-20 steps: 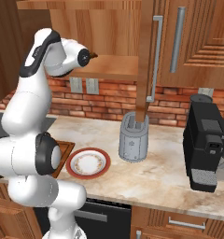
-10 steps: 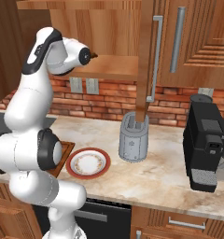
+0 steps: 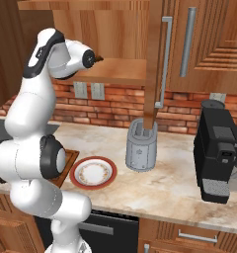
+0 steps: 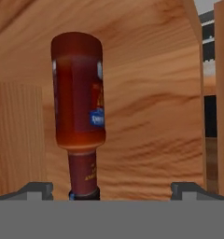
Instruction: Pick the fish from the plate and place it on the cutting board. Then pick the condiment bottle from the cabinet and place it next to the cutting board.
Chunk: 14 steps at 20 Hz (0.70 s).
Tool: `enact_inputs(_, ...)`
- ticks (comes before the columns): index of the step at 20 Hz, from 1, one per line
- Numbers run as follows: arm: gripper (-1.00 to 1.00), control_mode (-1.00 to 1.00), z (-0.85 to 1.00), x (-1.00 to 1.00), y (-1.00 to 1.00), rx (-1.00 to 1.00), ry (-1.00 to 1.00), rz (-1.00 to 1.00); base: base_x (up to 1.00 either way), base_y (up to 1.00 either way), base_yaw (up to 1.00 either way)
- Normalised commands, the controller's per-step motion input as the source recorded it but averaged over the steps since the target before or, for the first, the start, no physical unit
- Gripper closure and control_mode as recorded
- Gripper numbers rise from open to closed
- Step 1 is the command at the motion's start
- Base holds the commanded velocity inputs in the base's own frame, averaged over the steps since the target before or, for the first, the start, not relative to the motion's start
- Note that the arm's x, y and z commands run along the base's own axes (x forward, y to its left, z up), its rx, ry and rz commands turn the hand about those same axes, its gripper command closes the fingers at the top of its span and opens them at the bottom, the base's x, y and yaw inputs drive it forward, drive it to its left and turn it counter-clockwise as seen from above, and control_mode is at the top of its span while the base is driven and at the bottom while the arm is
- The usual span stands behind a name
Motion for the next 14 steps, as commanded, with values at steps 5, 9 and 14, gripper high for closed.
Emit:
enact_inputs(5, -1.0, -1.0, 0.0, 0.0, 0.09, 0.0, 0.0, 0.0, 0.0, 0.0, 0.0)
enact_inputs(9, -1.0, -1.0, 0.0, 0.04, 0.08, 0.0, 0.0, 0.0, 0.0, 0.0, 0.0)
enact_inputs(14, -1.0, -1.0, 0.0, 0.07, 0.07, 0.0, 0.0, 0.0, 0.0, 0.0, 0.0)
